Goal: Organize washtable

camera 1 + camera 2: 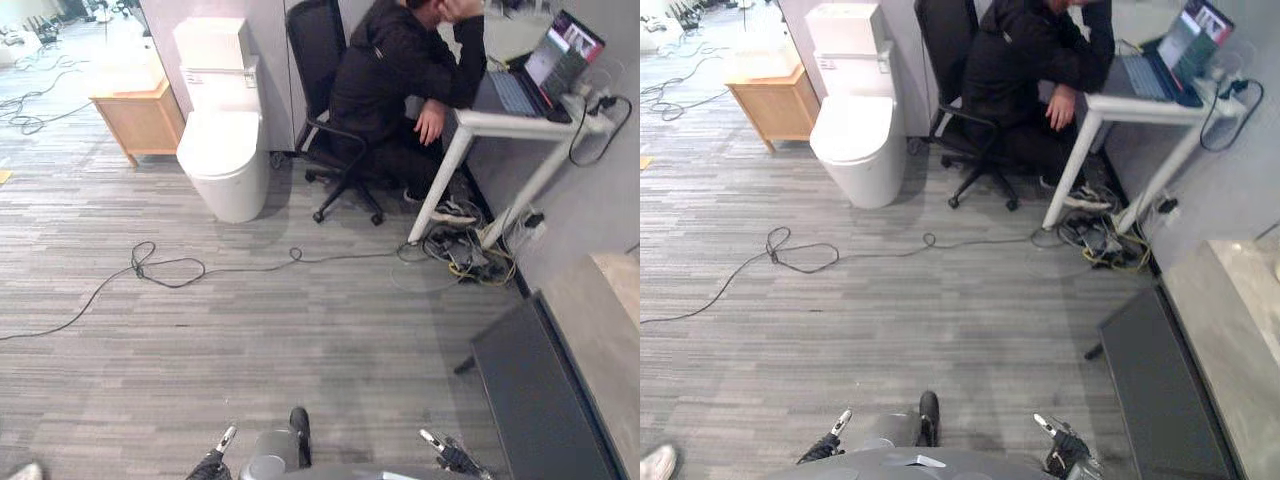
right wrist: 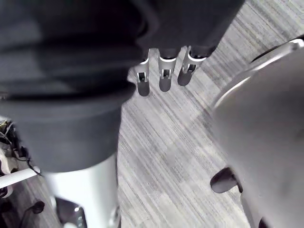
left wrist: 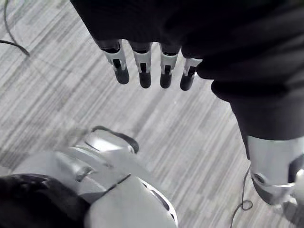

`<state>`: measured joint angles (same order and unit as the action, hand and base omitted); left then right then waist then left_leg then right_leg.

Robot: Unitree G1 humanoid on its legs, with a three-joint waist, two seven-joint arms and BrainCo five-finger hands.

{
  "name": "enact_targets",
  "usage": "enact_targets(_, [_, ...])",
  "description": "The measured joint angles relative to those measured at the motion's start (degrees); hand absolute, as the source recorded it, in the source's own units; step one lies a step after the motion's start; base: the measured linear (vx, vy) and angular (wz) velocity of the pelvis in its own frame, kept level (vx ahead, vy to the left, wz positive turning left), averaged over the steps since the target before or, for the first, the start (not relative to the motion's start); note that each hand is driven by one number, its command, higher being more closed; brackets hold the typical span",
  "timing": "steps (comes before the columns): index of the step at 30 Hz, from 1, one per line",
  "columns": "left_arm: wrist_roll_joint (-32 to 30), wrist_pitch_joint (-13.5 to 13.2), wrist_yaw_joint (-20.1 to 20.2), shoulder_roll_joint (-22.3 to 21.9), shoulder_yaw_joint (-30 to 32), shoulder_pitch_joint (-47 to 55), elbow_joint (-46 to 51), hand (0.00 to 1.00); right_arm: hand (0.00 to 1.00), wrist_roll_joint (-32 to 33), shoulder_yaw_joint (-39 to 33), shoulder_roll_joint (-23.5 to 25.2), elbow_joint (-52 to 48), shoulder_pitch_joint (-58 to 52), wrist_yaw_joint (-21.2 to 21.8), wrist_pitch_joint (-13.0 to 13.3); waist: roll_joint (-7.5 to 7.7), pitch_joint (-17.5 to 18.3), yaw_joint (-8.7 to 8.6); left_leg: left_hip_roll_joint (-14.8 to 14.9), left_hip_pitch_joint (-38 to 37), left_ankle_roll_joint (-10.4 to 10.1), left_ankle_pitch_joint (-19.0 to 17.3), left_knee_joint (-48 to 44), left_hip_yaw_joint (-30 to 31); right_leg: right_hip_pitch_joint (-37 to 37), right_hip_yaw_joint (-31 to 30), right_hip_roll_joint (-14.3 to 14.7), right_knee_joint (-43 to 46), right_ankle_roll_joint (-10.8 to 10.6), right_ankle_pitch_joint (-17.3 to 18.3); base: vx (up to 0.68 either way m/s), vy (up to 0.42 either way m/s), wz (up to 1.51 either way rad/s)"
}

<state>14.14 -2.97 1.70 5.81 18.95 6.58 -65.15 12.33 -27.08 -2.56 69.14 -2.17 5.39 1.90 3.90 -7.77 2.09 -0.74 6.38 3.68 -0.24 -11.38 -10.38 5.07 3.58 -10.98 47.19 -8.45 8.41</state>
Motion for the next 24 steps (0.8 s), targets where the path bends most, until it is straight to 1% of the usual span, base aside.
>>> enact_targets(1, [0.00,-0.02,0.00,0.21,-1.00,0.06,0.13,0.00,0.00,0.00,-0.10,0.19,0.03,-0.20,0.18,0.03,-0.31,-0.08,-0.01,-0.07,-2.00,0.01,-0.01,1.26,-0.11,-1.44,0.26,-0.12,2.19,0.04,0.00,0.13,0.022,0.10])
enact_targets(2, [-0.06,-0.02,0.05,0.27,-2.39,-0.04,0.57,0.00,0.00,0.05,-0.77,0.32,0.02,-0.16,0.71,0.07,-0.89,-0.36,0.02,-0.05,-5.92,0.00,-0.01,4.35,-0.24,-3.88,2.04,-0.61,4.35,1.09,0.60,0.04,0.001,0.01])
enact_targets(3, [-0.91,-0.05,0.01,0.41,-3.69,-0.33,0.88,0.00,0.00,0.05,-0.85,0.22,0.01,-0.07,1.07,0.12,-1.11,-0.49,0.03,-0.04,-9.36,-0.01,-0.01,7.16,-0.31,-5.46,5.14,-2.28,3.98,3.07,1.85,-0.01,-0.002,-0.04])
enact_targets(4, [-1.49,-0.05,-0.02,0.44,-4.16,-0.46,1.23,0.00,0.00,0.05,-1.22,0.21,0.01,-0.07,1.22,0.13,-1.24,-0.47,0.00,-0.03,-10.37,-0.10,-0.06,8.25,-0.26,-6.18,6.98,-3.37,3.04,3.74,2.63,-0.08,0.010,-0.02])
enact_targets(5, [-2.18,-0.08,-0.04,0.43,-5.12,-1.04,1.86,0.00,0.00,0.03,-2.25,0.17,0.03,-0.07,1.39,0.12,-1.69,-0.20,-0.10,0.21,-11.71,-0.60,-0.62,9.38,0.01,-6.99,9.60,-4.57,-0.05,4.05,3.75,-0.16,0.042,0.02])
enact_targets(6, [-2.20,-0.15,-0.05,0.32,-6.18,-2.01,2.29,0.00,0.00,0.03,-3.21,0.05,0.00,-0.10,1.37,0.12,-2.15,0.05,-0.28,0.79,-12.10,-0.90,-1.98,9.92,0.34,-7.66,12.39,-5.30,-7.07,3.97,4.34,-0.22,0.057,-0.01])
enact_targets(7, [-2.19,-0.25,-0.09,0.06,-7.13,-2.65,2.42,0.00,0.00,0.02,-3.68,-0.05,0.02,-0.10,1.36,0.05,-2.34,0.14,-0.26,1.29,-12.08,-1.20,-2.84,9.89,0.42,-8.29,13.40,-5.05,-15.64,3.54,4.05,-0.23,0.054,0.00])
enact_targets(8, [-2.18,-0.28,-0.09,-0.04,-7.77,-3.09,2.41,0.00,0.00,0.02,-3.94,-0.08,0.02,-0.11,1.34,0.04,-2.35,0.16,-0.41,1.43,-12.05,-1.52,-3.07,9.92,0.56,-8.23,13.56,-4.70,-20.47,3.04,3.53,-0.21,0.019,0.02])
enact_targets(9, [-2.18,-0.28,-0.06,-0.12,-8.64,-3.80,2.38,0.00,0.00,0.00,-4.12,-0.16,0.04,-0.32,1.32,-0.02,-2.01,0.41,-0.71,1.39,-11.82,-2.14,-3.39,9.91,0.87,-7.71,13.50,-4.03,-28.38,2.91,1.08,-0.12,-0.091,0.24])
enact_targets(10, [-2.20,-0.53,-0.11,-0.28,-9.32,-4.12,1.99,0.00,0.00,-0.03,-4.50,-0.45,0.22,-1.05,1.36,-0.18,-1.39,0.81,-1.46,1.22,-11.72,-3.00,-3.69,10.00,1.95,-7.11,13.24,-3.48,-32.25,2.43,-3.95,-0.01,-0.158,0.33])
enact_targets(11, [-2.46,-0.96,0.01,-1.46,-9.56,-3.87,1.86,0.00,0.00,-0.09,-4.89,-0.81,0.26,-1.99,1.13,-0.13,-2.76,1.48,-1.70,2.24,-12.16,-4.33,-3.19,10.92,2.23,-6.20,14.63,-2.56,-33.37,2.79,-3.80,0.12,-0.204,0.26])
enact_targets(12, [-2.51,-1.06,-0.01,-1.97,-9.44,-3.72,1.71,0.00,0.00,-0.11,-4.90,-1.08,0.34,-2.34,0.92,-0.16,-2.99,1.69,-1.69,2.81,-12.67,-4.97,-2.85,11.45,2.12,-5.99,14.65,-1.81,-33.95,3.06,-3.58,0.21,-0.204,0.02])
enact_targets(13, [-3.04,-1.21,-0.03,-2.80,-9.22,-3.07,1.56,0.00,0.00,-0.09,-4.79,-1.53,0.34,-2.93,0.81,-0.16,-4.21,2.41,-1.62,3.67,-13.35,-5.80,-2.30,12.54,2.23,-5.31,14.95,-0.54,-35.18,3.34,-3.44,0.22,-0.204,-0.03])
enact_targets(14, [-3.50,-1.26,0.06,-2.93,-9.11,-2.98,1.10,0.00,0.00,-0.10,-4.63,-1.95,0.34,-3.17,0.86,-0.17,-4.47,2.53,-1.89,4.21,-13.89,-6.13,-2.10,12.86,2.58,-4.27,15.58,0.21,-36.38,3.39,-3.47,0.24,-0.216,0.09])
enact_targets(16, [-3.60,-1.33,0.18,-2.97,-8.44,-3.02,0.11,0.00,0.00,-0.16,-4.28,-1.95,0.36,-3.73,0.88,-0.19,-4.51,2.58,-2.11,5.03,-15.17,-6.59,-2.16,13.09,2.91,-1.40,16.42,1.47,-38.84,3.63,-3.63,0.13,-0.123,0.14])
enact_targets(17, [-5.78,-1.10,1.24,-0.97,-5.39,-2.02,-1.21,0.00,0.00,-0.59,1.98,-3.01,0.69,-3.24,1.38,-0.11,-3.98,3.26,-3.20,4.68,-15.81,-7.44,-2.28,15.30,3.22,1.01,17.48,2.61,-44.85,3.02,-6.37,0.00,0.000,0.00])
enact_targets(24, [-5.80,-1.10,1.22,-0.94,-5.41,-2.02,-1.21,0.00,0.00,-0.59,1.98,-3.01,0.69,-3.24,1.37,-0.11,-3.98,3.26,-3.21,4.68,-15.74,-7.44,-2.28,15.34,3.15,0.96,17.46,2.62,-44.87,3.01,-6.37,0.00,0.000,0.00])
